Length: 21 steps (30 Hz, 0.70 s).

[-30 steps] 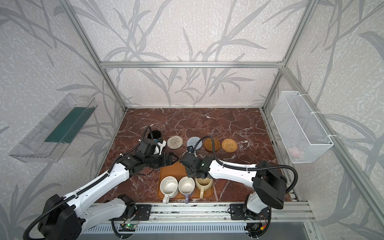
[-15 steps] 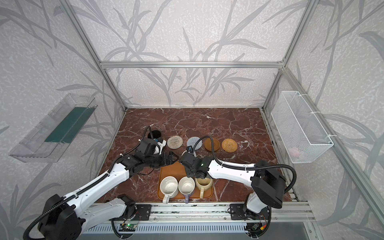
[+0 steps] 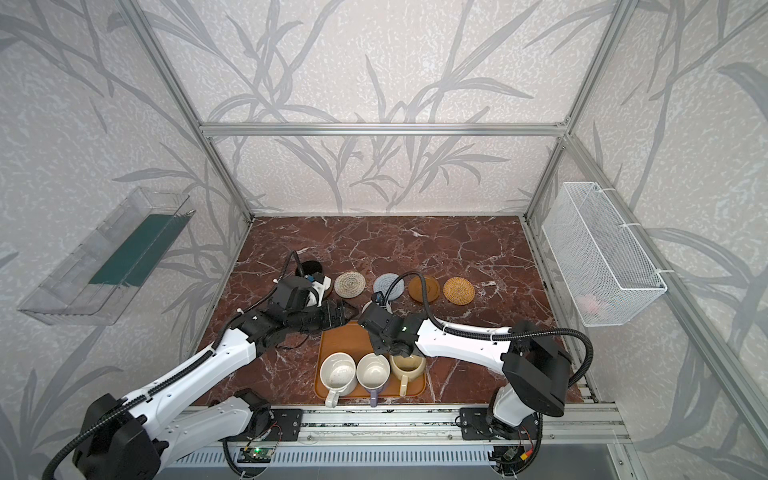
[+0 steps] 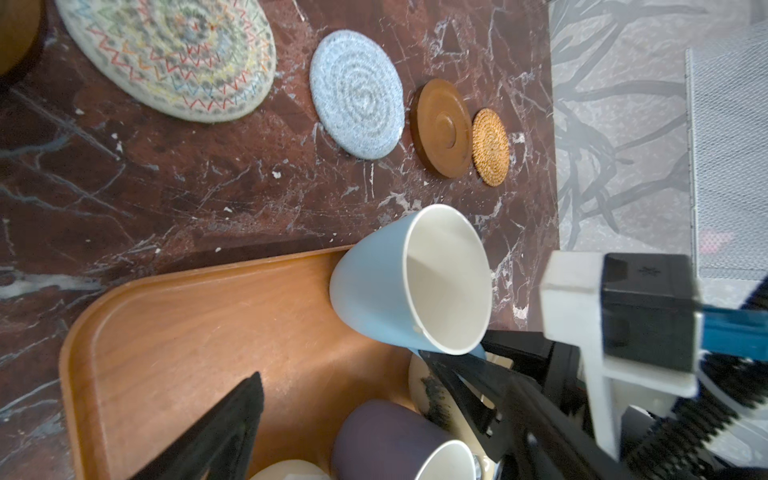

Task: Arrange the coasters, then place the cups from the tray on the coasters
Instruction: 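Lift the light blue mug with the right gripper toward the black mug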

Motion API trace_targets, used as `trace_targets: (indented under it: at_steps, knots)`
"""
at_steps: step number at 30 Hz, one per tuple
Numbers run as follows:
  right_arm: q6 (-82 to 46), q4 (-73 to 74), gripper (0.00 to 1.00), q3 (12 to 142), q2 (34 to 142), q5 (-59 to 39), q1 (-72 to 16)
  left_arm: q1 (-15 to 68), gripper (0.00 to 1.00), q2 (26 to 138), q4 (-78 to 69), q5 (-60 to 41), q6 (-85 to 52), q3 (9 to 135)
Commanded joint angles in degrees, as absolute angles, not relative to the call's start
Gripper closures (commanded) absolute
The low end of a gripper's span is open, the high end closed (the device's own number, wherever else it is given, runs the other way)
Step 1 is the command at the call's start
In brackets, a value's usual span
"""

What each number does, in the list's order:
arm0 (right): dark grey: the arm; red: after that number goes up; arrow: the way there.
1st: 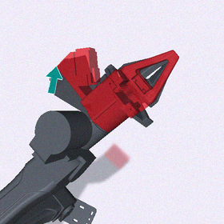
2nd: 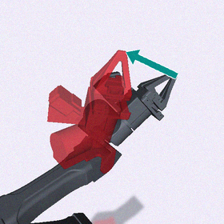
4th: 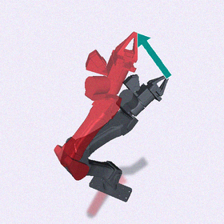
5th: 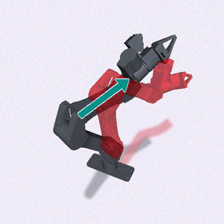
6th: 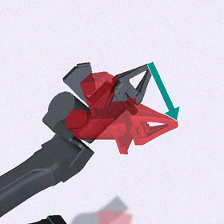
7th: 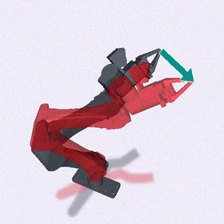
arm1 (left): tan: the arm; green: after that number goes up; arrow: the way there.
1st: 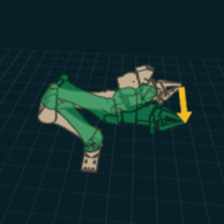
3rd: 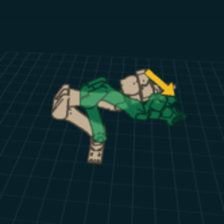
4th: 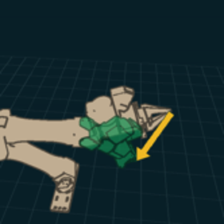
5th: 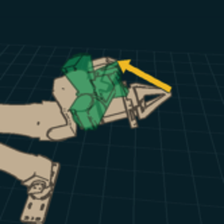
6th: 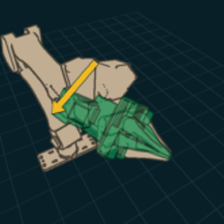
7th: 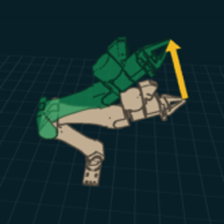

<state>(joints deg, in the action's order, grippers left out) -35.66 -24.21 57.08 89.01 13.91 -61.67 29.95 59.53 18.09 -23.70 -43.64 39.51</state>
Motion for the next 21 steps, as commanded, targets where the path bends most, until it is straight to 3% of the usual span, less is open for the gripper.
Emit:
trace_targets:
  at_steps: [1,11,14,21]
  knots:
    - [-34.10,-21.64,1.00,60.09,84.56,15.98,-61.70,30.15,0.07,56.95,15.81,-21.98,-45.43,39.65]
    - [-32.13,-20.92,1.00,60.37,81.06,18.98,-61.70,30.16,0.06,53.88,15.03,-16.28,-47.99,41.14]
    - [-30.67,-18.74,1.00,60.79,80.72,20.87,-61.67,29.84,0.10,53.07,17.24,-12.61,-47.31,42.60]
    - [-27.97,-20.10,1.00,67.84,84.77,22.74,-61.54,27.05,0.04,53.25,23.26,-11.85,-42.96,48.32]
